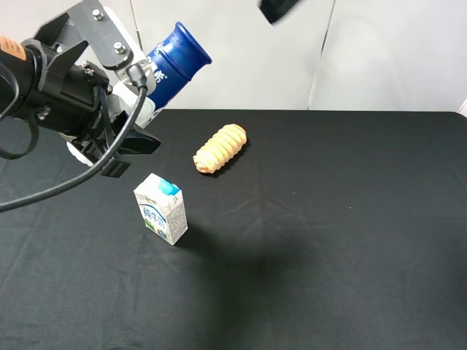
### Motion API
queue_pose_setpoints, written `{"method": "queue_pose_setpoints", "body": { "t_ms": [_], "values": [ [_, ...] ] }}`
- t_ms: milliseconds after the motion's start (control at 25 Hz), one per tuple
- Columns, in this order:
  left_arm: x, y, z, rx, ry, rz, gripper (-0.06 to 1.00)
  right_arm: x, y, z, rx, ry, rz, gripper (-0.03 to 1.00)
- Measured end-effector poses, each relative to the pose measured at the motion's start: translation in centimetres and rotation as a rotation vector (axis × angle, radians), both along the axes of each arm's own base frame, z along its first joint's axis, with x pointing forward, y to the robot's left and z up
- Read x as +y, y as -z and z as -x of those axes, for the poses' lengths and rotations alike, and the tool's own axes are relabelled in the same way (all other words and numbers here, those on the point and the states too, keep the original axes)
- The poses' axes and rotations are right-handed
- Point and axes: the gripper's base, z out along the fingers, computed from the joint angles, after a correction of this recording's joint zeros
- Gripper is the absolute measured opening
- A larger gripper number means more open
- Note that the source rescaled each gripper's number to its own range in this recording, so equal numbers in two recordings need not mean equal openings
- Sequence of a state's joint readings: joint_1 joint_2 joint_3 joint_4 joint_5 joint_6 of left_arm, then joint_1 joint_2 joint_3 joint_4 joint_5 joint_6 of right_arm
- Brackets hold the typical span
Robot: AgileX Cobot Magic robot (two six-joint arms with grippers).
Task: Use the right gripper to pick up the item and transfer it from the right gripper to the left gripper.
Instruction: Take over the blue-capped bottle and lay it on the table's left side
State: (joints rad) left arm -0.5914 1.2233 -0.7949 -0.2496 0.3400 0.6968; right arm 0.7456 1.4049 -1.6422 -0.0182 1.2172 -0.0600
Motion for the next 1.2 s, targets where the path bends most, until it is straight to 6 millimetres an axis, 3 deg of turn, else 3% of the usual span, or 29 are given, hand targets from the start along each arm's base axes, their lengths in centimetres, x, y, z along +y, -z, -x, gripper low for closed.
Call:
{"method": "queue_pose_setpoints", "body": {
  "t_ms": [440, 800, 960, 1200],
  "values": [
    [0.0, 0.0, 0.0, 0.001, 0.0, 0.0, 0.02, -6.6, 4.1, 7.1, 0.064, 0.025, 0.034, 1.0],
    [0.0, 0.0, 0.0, 0.001, 0.0, 0.0, 0.02, -12.5, 9.9, 13.6, 0.084, 0.054, 0.023, 1.0],
    [0.0, 0.0, 0.0, 0.001, 0.0, 0.0, 0.02, -14.8, 12.6, 16.1, 0.034, 0.06, -0.033, 1.0],
    [0.0, 0.0, 0.0, 0.001, 0.0, 0.0, 0.02, -16.9, 15.5, 18.3, -0.106, 0.066, -0.183, 1.0]
  ]
}}
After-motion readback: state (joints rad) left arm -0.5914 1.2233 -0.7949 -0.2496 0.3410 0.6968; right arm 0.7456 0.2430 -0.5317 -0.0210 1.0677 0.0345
